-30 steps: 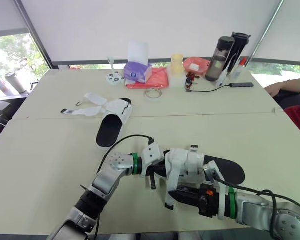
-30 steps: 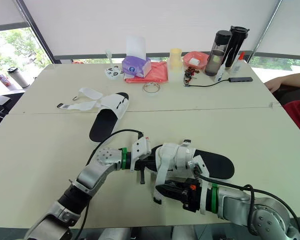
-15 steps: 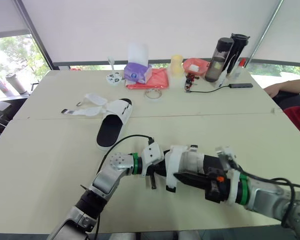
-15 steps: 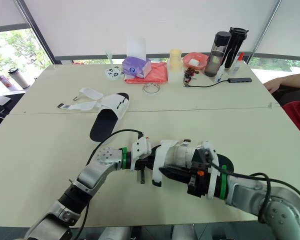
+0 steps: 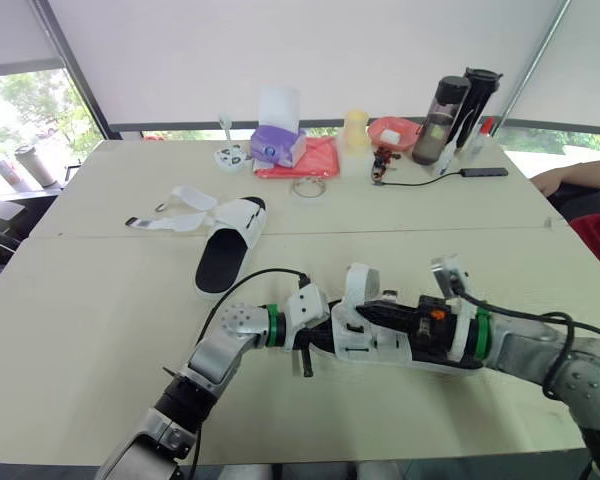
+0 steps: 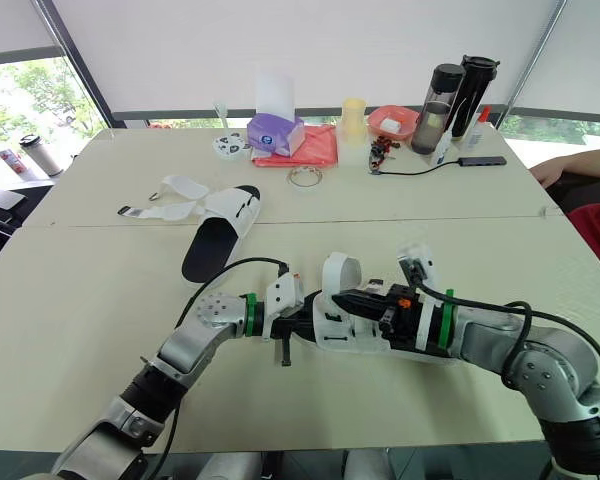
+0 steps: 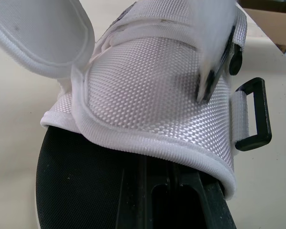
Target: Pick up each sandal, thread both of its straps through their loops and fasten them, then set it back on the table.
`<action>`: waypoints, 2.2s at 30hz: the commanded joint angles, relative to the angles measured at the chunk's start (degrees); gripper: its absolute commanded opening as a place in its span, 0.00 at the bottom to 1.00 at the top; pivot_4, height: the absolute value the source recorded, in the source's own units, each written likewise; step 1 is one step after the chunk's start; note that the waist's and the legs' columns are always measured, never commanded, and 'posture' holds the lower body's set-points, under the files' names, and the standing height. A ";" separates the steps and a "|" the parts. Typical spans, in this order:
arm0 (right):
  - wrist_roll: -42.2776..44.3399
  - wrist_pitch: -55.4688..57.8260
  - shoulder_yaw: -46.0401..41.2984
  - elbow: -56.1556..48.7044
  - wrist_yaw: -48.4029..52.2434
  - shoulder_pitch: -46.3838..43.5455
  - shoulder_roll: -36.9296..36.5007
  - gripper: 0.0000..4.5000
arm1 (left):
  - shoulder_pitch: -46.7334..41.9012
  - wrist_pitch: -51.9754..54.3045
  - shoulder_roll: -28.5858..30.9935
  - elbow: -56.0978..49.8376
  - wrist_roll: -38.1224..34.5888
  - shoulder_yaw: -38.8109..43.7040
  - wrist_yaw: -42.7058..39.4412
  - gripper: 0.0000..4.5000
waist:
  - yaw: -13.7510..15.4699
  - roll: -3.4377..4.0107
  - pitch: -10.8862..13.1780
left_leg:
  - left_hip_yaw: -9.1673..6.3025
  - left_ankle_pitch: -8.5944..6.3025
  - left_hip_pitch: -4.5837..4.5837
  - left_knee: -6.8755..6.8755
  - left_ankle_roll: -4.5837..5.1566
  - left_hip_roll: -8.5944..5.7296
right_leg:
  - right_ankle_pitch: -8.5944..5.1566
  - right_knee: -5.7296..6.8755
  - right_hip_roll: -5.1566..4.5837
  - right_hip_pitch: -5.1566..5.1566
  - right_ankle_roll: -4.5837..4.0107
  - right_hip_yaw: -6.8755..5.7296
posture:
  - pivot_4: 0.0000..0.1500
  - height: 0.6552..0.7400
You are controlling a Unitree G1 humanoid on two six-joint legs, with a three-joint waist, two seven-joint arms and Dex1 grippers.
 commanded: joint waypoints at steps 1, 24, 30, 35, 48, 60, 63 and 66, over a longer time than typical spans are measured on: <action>-0.04 1.35 -0.76 0.81 2.73 -1.79 -0.08 0.02 | 2.20 1.97 1.48 5.25 3.38 -2.35 0.56 0.00 | -0.03 0.00 0.00 | 0.00 0.00 0.01 0.00 0.00 0.00 | 0.00 0.01 0.00 0.00 0.00 0.00 | 1.00 1.00; -3.71 8.02 0.63 -0.60 4.29 -4.03 4.64 0.65 | 1.53 0.28 0.72 7.67 4.14 -2.49 1.60 0.00 | 0.05 0.01 -0.01 | -0.01 0.00 0.12 0.01 -0.01 0.00 | 0.02 0.04 0.01 0.01 0.00 0.02 | 1.00 1.00; -9.78 6.49 3.76 -0.20 2.21 -4.08 5.96 0.38 | 1.46 -0.34 0.30 8.63 4.22 -2.54 1.79 0.00 | 0.01 0.00 -0.01 | 0.00 -0.08 0.36 0.01 -0.14 0.00 | 0.02 -0.01 -0.01 0.11 -0.02 0.02 | 1.00 1.00; -11.60 6.29 3.70 0.23 2.82 -4.72 6.68 0.01 | 1.15 -0.57 0.18 9.25 4.21 -2.33 1.88 0.00 | 0.03 0.01 -0.03 | 0.00 -0.11 0.38 0.01 -0.19 -0.01 | 0.03 -0.01 -0.03 0.12 -0.03 0.03 | 1.00 1.00; -3.80 10.93 -1.64 1.72 6.49 -7.07 5.66 0.01 | 0.80 -1.05 0.16 9.96 4.32 -2.26 1.93 0.00 | 0.05 0.01 -0.02 | 0.01 -0.11 0.39 0.01 -0.19 -0.01 | 0.05 -0.02 -0.05 0.14 -0.04 0.04 | 1.00 1.00; -11.32 9.88 2.36 3.71 10.02 -6.15 4.51 0.01 | 1.23 -0.65 0.47 9.35 4.28 -2.08 2.12 0.00 | 0.04 0.01 -0.02 | 0.02 -0.11 0.39 0.01 -0.20 -0.02 | 0.05 -0.04 -0.07 0.13 -0.04 0.04 | 1.00 1.00; -14.47 8.92 4.26 3.79 11.75 -4.94 2.80 0.01 | 1.26 -0.65 0.47 9.26 4.32 -2.09 2.19 0.00 | 0.04 0.00 -0.02 | 0.02 -0.11 0.39 0.00 -0.20 -0.02 | 0.04 -0.05 -0.07 0.13 -0.04 0.04 | 1.00 1.00; -17.08 7.57 5.49 3.89 12.92 -3.72 1.55 0.01 | 1.31 -0.78 0.43 9.27 4.35 -2.14 2.21 0.00 | 0.06 -0.03 -0.05 | 0.03 -0.12 0.39 0.00 -0.20 -0.03 | 0.04 -0.08 -0.08 0.15 -0.03 0.04 | 1.00 1.00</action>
